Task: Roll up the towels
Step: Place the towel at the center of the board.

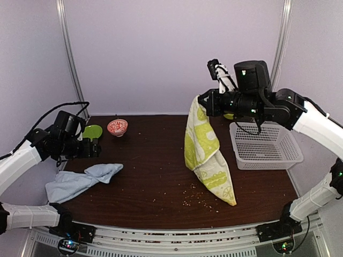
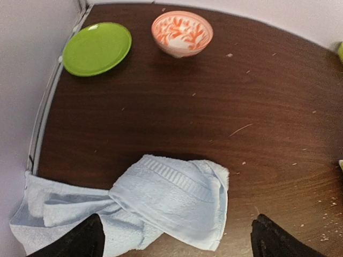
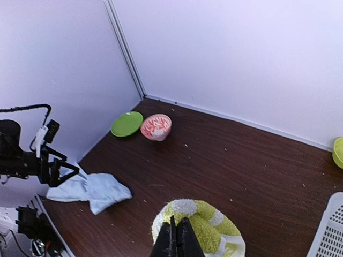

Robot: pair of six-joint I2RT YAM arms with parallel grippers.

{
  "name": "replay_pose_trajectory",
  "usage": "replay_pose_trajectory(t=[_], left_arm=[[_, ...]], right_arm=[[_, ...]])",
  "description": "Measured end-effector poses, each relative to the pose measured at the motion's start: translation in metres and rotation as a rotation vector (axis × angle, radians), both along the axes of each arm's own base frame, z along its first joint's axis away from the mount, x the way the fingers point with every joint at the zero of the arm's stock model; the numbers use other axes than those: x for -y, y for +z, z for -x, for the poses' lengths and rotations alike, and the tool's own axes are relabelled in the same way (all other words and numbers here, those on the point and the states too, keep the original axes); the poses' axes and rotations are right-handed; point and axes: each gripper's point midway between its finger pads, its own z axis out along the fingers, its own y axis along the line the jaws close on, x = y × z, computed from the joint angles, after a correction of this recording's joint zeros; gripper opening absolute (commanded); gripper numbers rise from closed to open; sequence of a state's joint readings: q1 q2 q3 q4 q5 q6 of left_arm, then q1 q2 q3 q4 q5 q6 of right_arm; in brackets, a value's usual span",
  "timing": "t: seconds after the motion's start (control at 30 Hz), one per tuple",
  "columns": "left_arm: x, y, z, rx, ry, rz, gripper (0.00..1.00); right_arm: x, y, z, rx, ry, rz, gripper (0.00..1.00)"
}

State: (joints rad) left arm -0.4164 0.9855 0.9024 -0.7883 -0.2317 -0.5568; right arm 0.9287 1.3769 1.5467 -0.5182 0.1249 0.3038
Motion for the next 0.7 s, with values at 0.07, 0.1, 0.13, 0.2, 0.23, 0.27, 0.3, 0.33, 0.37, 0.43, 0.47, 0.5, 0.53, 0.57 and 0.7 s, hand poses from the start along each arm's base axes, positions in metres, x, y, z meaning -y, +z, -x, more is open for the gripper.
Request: replay_pose_trajectory(t=[0.07, 0.1, 0.13, 0.2, 0.23, 0.27, 0.3, 0.33, 0.37, 0.43, 0.47, 0.5, 0.53, 0.57, 0.7], left_arm=[[0.011, 0.022, -0.001, 0.073, -0.044, 0.055, 0.98], [0.016, 0.032, -0.002, 0.105, -0.065, 0.078, 0.98], [0.024, 0.044, -0.003, 0.151, -0.094, 0.11, 0.98], [0.04, 0.059, -0.002, 0.208, -0.151, 0.152, 0.98], [0.051, 0.065, -0.002, 0.23, -0.187, 0.172, 0.98], [0.062, 0.069, -0.001, 0.246, -0.221, 0.19, 0.98], [0.07, 0.069, -0.001, 0.254, -0.245, 0.202, 0.98], [0.081, 0.067, -0.002, 0.257, -0.276, 0.213, 0.98], [0.088, 0.062, -0.002, 0.249, -0.294, 0.217, 0.98], [0.099, 0.045, -0.003, 0.221, -0.318, 0.214, 0.98], [0.1, 0.034, -0.003, 0.202, -0.32, 0.207, 0.98], [0.1, 0.025, -0.002, 0.184, -0.318, 0.2, 0.98], [0.098, 0.016, -0.001, 0.169, -0.31, 0.193, 0.98], [0.095, 0.008, 0.001, 0.16, -0.3, 0.185, 0.98], [0.077, 0.001, 0.012, 0.186, -0.253, 0.177, 0.98]], right_arm=[[-0.007, 0.025, 0.0, 0.025, 0.019, -0.066, 0.0], [-0.01, 0.033, 0.0, 0.034, 0.027, -0.091, 0.0], [-0.013, 0.039, 0.0, 0.038, 0.035, -0.112, 0.0], [-0.019, 0.039, -0.004, 0.03, 0.036, -0.135, 0.0], [-0.023, 0.034, -0.007, 0.018, 0.034, -0.136, 0.0], [-0.029, 0.022, -0.011, -0.002, 0.027, -0.126, 0.0], [-0.032, 0.011, -0.015, -0.017, 0.018, -0.109, 0.0], [-0.035, -0.006, -0.019, -0.041, 0.005, -0.083, 0.0], [-0.036, -0.025, -0.023, -0.067, -0.012, -0.052, 0.0], [-0.034, -0.065, -0.029, -0.121, -0.051, 0.018, 0.0], [-0.033, -0.08, -0.03, -0.145, -0.062, 0.045, 0.0], [-0.032, -0.097, -0.031, -0.169, -0.074, 0.074, 0.0], [-0.031, -0.111, -0.032, -0.19, -0.082, 0.097, 0.0], [-0.031, -0.121, -0.032, -0.205, -0.089, 0.112, 0.0], [-0.047, -0.151, -0.032, -0.254, -0.102, 0.144, 0.0]])
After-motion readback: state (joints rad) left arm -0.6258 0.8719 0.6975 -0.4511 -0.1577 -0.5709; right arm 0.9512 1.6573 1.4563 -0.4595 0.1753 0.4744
